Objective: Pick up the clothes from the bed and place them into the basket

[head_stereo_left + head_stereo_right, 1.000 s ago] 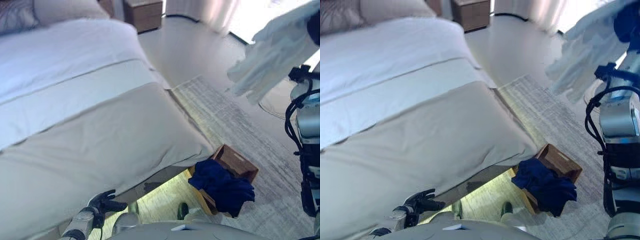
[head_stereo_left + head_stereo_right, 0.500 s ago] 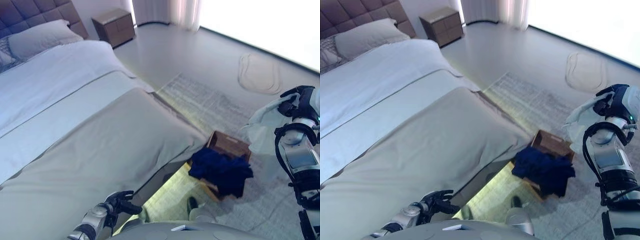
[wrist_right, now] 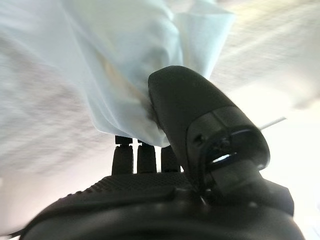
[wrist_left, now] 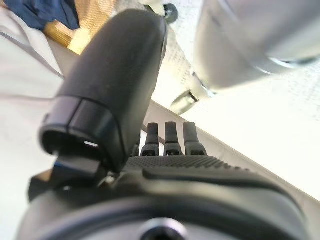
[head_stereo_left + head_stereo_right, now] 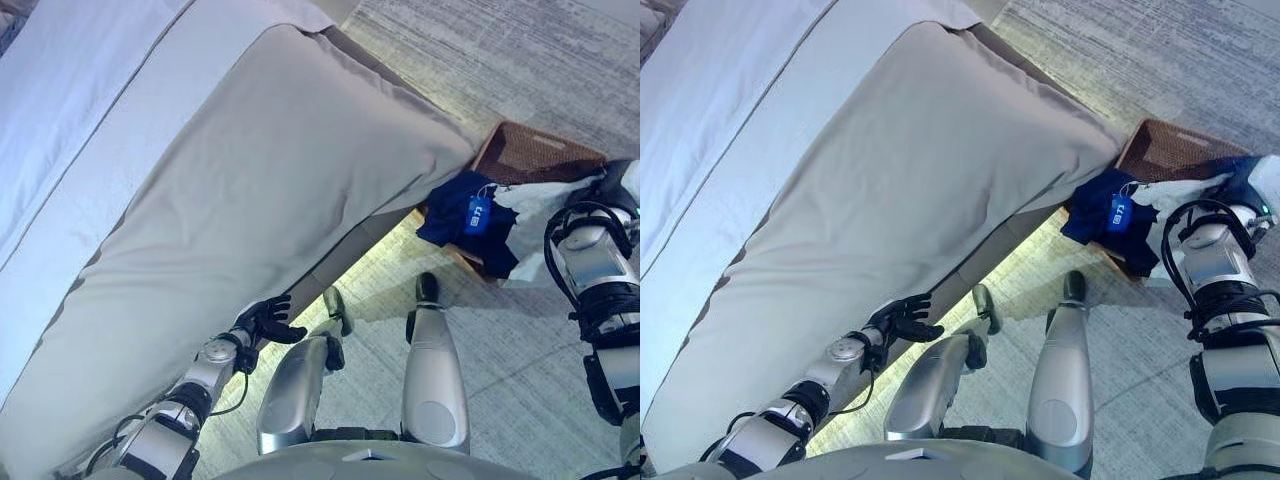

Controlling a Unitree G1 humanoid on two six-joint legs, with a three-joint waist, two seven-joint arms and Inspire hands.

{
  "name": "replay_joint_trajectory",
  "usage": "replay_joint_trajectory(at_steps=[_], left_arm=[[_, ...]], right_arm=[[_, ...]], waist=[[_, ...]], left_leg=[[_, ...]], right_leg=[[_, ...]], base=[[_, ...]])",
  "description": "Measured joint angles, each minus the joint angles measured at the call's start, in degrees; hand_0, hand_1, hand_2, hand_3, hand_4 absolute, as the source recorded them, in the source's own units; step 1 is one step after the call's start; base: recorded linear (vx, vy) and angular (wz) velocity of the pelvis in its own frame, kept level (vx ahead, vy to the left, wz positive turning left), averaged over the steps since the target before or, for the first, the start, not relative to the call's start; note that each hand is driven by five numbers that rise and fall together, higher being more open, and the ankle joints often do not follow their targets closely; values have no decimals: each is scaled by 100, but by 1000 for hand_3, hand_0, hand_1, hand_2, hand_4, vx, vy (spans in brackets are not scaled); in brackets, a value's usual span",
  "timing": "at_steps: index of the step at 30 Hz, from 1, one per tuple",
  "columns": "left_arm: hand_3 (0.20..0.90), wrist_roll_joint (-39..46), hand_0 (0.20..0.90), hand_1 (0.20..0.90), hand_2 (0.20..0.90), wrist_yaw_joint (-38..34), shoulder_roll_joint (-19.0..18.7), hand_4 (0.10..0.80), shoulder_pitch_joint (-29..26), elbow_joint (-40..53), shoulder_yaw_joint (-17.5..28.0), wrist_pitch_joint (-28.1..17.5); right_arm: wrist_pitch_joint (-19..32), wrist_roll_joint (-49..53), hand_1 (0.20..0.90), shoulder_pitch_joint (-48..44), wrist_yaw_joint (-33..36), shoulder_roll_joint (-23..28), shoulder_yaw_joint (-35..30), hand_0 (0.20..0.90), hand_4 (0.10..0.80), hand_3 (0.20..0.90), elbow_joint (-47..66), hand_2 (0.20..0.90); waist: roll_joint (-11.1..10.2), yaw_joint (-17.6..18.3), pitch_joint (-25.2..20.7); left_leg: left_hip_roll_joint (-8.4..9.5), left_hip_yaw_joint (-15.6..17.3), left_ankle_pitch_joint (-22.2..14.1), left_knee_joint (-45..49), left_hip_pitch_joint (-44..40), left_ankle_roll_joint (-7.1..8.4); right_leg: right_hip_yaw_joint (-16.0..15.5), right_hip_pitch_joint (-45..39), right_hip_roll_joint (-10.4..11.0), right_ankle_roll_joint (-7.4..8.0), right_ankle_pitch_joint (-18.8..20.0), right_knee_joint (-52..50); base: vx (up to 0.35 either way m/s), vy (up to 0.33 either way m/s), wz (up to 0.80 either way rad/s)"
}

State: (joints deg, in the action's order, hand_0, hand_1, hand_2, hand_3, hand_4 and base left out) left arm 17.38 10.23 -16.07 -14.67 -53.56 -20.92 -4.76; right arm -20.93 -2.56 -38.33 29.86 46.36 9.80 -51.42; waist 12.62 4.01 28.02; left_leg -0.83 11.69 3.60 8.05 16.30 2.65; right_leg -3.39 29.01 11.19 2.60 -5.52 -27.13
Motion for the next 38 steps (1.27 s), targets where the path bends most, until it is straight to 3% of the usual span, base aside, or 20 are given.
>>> replay_joint_trajectory(at_steps=[8,13,18,22,25,29,32,35,38], left_arm=[[900,119,900,900,900,145,-49,800,20,232,-121,-49],[900,126,900,900,900,146,-48,800,87,220,-140,-43],[900,173,900,900,900,132,-19,800,115,73,-127,-29],[900,94,900,900,900,70,12,800,180,35,2,29],[900,-191,900,900,900,17,23,800,402,-79,292,116],[900,-596,900,900,900,25,-45,800,798,-696,452,258],[900,-884,900,900,900,34,-52,800,1124,-948,484,334],[900,-1084,900,900,900,45,-48,800,1168,-1115,501,345],[900,-1179,900,900,900,83,-48,800,1213,-1225,518,345]], right_arm=[[-20,367,900,-2,279,-34,-6,900,800,900,-504,900],[357,548,900,195,307,-101,-64,900,800,900,-319,900],[850,581,900,830,217,-614,-229,900,800,900,77,900],[1256,588,900,1608,-171,-1143,-225,900,800,900,93,900],[1407,568,900,2284,-711,-1712,-197,900,800,900,-48,900],[1483,280,900,2994,-1273,-2620,114,900,800,900,-795,900],[1507,145,900,3431,-1725,-2996,246,900,800,900,-1212,900],[1529,166,900,3580,-2225,-3180,243,900,800,900,-1398,900],[1609,297,900,3645,-2721,-3244,228,900,800,900,-1513,900]], waist=[[3,-78,-2],[4,-92,-2],[6,-68,-5],[-12,-73,-9],[-258,-77,-206],[-972,-98,-1043],[-1371,-127,-1699],[-1539,-124,-1993],[-1534,-122,-2165]], left_leg=[[17,-55,20,30,29,-19],[11,-72,93,-248,-246,-60],[-151,-110,286,-798,-649,-59],[-255,-150,375,-1189,-1111,-29],[-323,-209,344,-1314,-1443,12],[-358,-195,267,-1314,-1783,40],[-347,-195,105,-1316,-2022,57],[-312,-202,53,-1315,-2110,43],[-293,-194,-7,-1342,-2208,-3]], right_leg=[[6,24,2,-27,-50,-77],[-49,-258,-44,-42,42,164],[-212,-862,-287,-34,382,996],[-374,-1560,-435,68,632,1769],[-496,-2138,-542,109,749,2336],[-569,-2789,-616,129,918,2978],[-610,-3151,-622,128,916,3237],[-643,-3250,-591,128,914,3237],[-635,-3348,-561,128,912,3239]], base=[[34,90,1],[-13,103,0],[27,45,-4],[109,7,5],[132,68,8],[159,115,3],[83,104,4],[35,68,5],[10,80,1]])
